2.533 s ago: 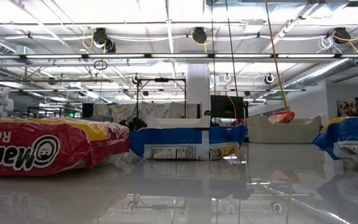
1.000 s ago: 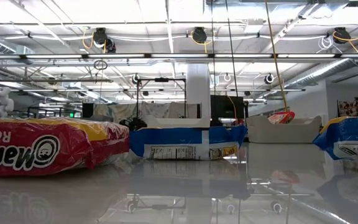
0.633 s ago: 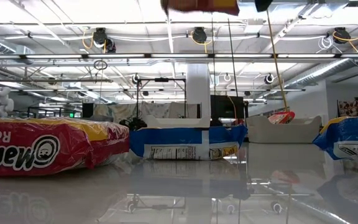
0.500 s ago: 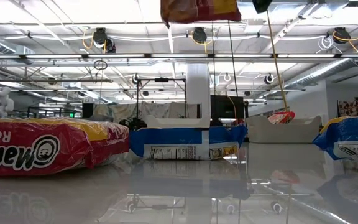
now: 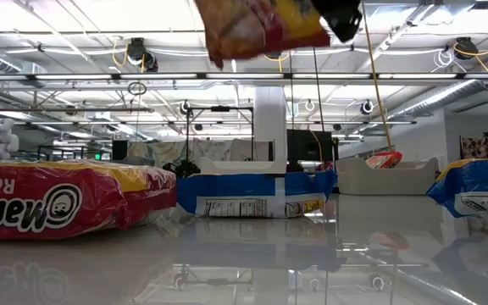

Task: Sort Maruchan noodles
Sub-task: Put the top red noodle pack into the white bin

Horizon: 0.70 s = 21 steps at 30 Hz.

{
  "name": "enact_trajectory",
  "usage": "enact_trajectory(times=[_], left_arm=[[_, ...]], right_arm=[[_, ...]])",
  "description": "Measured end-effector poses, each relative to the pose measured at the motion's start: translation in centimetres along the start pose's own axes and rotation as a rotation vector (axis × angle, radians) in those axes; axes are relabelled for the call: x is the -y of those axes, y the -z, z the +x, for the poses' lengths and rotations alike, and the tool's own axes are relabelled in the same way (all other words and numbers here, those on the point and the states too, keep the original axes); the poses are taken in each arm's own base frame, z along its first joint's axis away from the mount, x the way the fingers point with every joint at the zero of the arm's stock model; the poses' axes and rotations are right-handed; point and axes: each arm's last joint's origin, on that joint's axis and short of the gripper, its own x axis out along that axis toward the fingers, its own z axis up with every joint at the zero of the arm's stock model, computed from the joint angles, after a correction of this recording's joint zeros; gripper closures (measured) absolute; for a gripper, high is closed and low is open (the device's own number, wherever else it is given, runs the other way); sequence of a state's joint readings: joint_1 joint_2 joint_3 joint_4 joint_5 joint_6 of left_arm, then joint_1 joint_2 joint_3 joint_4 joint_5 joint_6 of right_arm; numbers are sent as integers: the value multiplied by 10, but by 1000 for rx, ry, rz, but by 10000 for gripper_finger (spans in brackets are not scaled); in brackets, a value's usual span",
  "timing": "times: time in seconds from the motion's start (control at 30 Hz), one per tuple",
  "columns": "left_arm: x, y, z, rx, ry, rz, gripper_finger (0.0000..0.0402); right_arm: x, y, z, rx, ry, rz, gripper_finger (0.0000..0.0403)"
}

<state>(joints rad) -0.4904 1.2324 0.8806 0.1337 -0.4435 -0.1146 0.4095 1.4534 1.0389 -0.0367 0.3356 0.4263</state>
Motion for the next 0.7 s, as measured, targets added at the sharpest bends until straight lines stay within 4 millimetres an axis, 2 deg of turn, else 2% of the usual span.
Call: enact_trajectory(times=[0.17, 0.33, 0.53, 0.7], left_arm=[[-3, 2, 4, -5, -32, -11, 59], [-9, 15, 21, -63, -79, 28, 21], [-18, 27, 38, -122, -98, 46, 16], [-25, 28, 42, -140, 3, -11, 23]], right_arm=[[12, 3, 8, -46, 55, 26, 313], [17, 1, 10, -41, 70, 38, 313], [16, 2, 10, -58, 36, 34, 313], [16, 2, 10, -63, 25, 11, 313]])
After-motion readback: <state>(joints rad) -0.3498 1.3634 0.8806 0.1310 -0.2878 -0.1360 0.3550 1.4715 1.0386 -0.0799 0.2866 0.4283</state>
